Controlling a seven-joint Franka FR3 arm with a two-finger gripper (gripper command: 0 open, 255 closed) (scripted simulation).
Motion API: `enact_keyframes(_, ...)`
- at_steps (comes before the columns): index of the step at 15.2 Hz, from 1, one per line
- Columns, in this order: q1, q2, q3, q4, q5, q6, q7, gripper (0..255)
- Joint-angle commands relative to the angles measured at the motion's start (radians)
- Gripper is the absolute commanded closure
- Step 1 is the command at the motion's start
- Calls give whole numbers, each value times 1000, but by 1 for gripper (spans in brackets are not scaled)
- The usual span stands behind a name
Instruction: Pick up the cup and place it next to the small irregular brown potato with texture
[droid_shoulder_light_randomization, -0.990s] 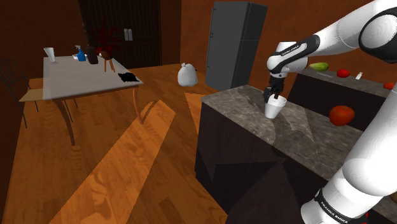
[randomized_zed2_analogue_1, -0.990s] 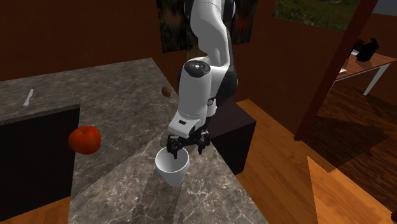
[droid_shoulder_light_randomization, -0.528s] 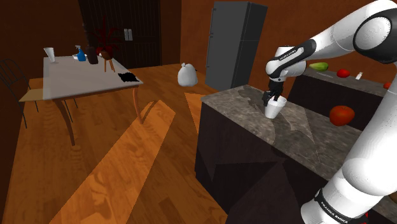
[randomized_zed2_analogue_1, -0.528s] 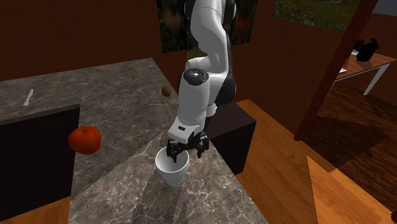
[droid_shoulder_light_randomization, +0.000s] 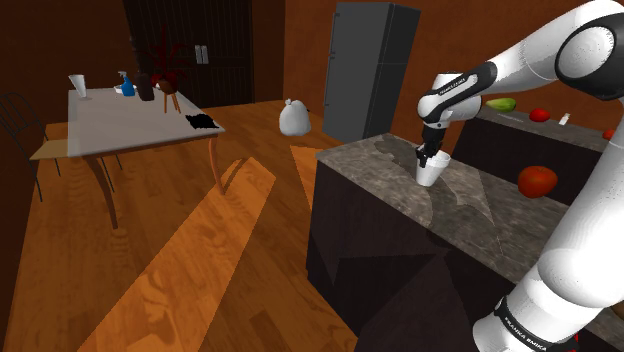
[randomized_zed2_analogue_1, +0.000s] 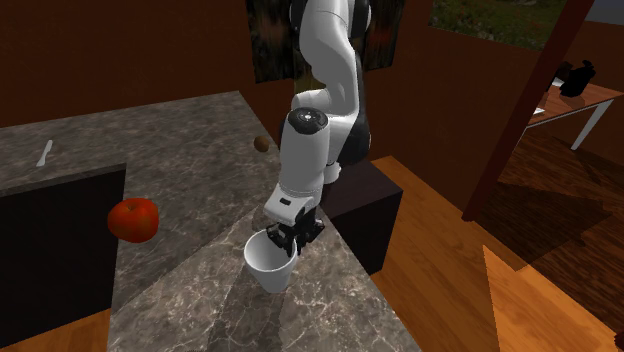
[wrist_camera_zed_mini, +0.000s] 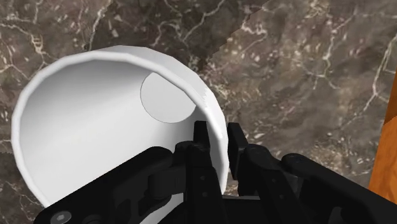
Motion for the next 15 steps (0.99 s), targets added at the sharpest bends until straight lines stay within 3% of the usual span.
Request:
enact_keyframes(1,0,0,0,0,0,0,0,255)
enact_keyframes(6,0,0,0,0,0,0,0,255)
enact_keyframes(15,7,-60,-1,59,-24,-115,9,255)
